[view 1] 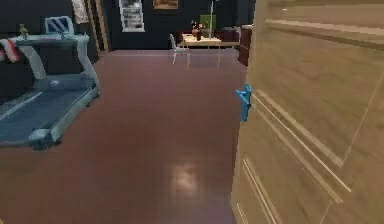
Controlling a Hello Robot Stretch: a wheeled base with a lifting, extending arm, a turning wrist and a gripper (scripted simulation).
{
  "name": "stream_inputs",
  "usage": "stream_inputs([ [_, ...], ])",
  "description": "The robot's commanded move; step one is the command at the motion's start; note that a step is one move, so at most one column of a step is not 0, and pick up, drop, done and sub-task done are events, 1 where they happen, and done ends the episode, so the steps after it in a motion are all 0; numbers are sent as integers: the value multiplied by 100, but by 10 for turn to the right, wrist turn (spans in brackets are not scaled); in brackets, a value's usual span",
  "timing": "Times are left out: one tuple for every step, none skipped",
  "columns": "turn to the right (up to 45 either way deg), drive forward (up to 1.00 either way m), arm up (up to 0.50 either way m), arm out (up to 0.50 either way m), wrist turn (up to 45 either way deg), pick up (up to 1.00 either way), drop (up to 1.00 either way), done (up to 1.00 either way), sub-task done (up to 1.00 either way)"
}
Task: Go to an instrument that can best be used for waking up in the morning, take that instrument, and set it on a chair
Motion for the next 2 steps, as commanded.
stream_inputs([
  [0,100,0,0,0,0,0,0,0],
  [30,0,0,0,0,0,0,0,0],
])
